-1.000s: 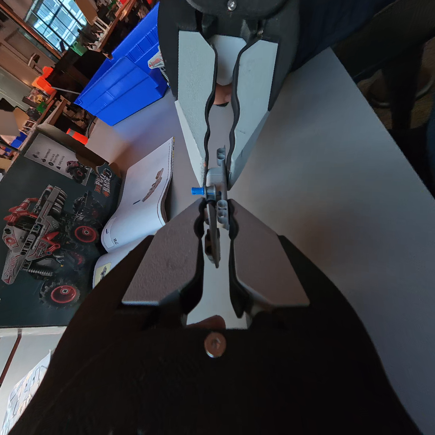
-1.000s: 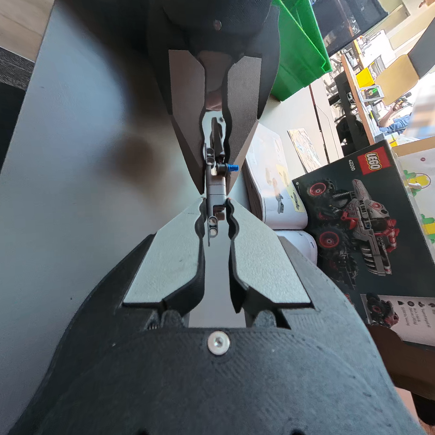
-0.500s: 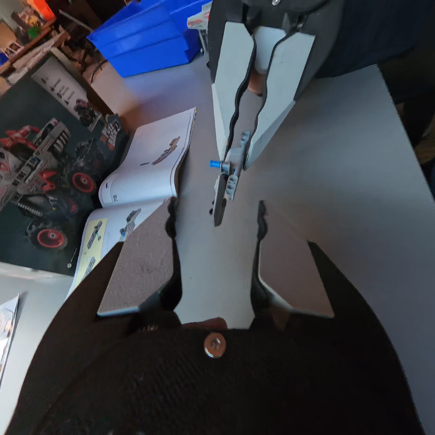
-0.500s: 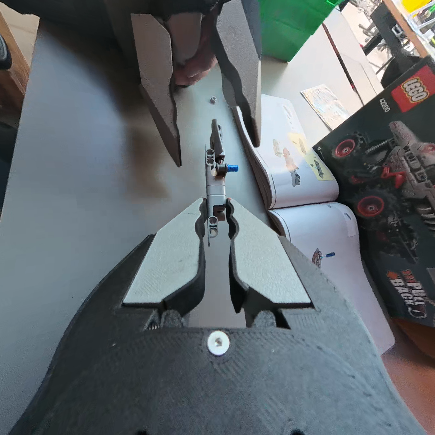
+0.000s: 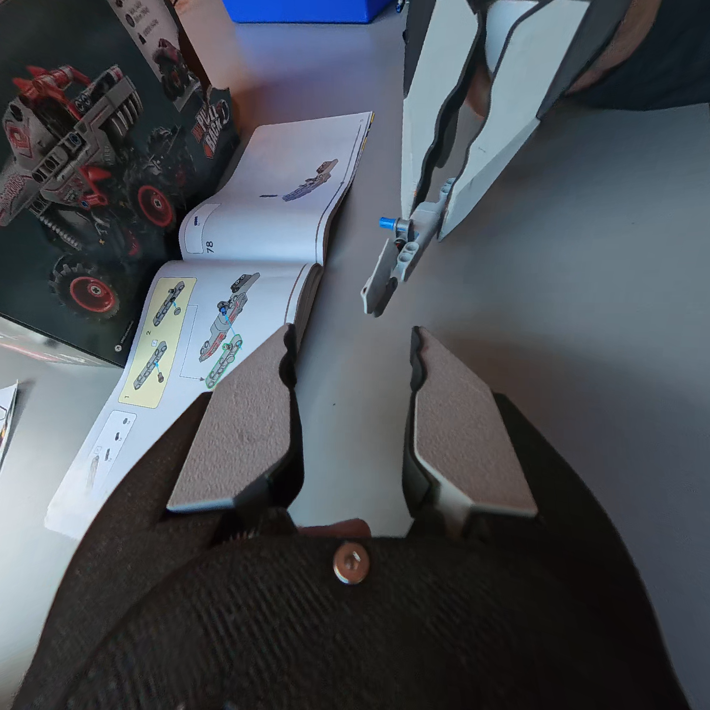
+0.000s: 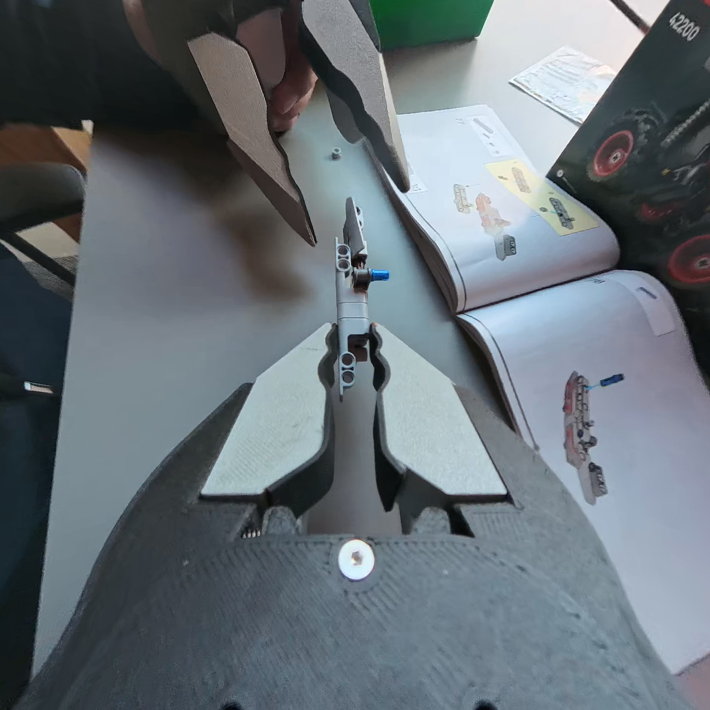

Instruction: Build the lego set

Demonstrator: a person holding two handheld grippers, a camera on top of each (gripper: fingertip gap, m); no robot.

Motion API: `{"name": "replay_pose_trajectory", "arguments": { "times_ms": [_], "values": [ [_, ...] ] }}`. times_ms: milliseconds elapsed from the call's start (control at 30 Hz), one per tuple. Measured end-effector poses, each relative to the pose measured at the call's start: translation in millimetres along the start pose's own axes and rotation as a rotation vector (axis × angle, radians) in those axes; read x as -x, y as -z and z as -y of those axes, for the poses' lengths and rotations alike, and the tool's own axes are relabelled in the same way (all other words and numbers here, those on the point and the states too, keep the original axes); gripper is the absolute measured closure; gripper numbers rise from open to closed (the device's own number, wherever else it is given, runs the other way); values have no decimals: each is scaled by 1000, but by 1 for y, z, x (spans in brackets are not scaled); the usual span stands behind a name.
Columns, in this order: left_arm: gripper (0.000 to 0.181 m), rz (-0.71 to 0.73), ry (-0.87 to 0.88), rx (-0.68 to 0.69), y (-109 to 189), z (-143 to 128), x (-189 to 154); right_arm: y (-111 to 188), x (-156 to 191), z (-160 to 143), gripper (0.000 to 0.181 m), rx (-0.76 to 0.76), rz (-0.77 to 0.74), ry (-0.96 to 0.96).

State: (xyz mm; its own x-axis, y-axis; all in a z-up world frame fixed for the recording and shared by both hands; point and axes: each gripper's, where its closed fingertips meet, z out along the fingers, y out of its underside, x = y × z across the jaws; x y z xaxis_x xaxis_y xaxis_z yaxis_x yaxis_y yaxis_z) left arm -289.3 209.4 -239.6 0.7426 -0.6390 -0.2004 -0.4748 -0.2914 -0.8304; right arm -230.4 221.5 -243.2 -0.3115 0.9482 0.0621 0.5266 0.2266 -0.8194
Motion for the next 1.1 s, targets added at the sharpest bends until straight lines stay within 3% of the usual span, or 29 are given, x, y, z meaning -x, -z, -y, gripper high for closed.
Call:
{"name": "replay_pose_trajectory", "arguments": {
  "times_ms": [33, 233, 400, 567, 1100],
  "values": [
    [125, -9, 6, -2, 0, 0, -1, 1, 1, 1, 168, -10, 24, -27],
    [128, -91, 12, -26, -2, 7, -17, 2, 7, 5, 168, -36, 98, -88],
    [132, -240, 97, -75, -4, 21, -39, -3, 24, 7, 168, -38, 224, -149],
    [164, -312, 106, -90, 0, 23, -48, 2, 33, 17, 168, -104, 379, -278],
    [164, -371, 137, -121, 3, 30, -54, -1, 39, 21, 168, -109, 382, -230]
  ]
}}
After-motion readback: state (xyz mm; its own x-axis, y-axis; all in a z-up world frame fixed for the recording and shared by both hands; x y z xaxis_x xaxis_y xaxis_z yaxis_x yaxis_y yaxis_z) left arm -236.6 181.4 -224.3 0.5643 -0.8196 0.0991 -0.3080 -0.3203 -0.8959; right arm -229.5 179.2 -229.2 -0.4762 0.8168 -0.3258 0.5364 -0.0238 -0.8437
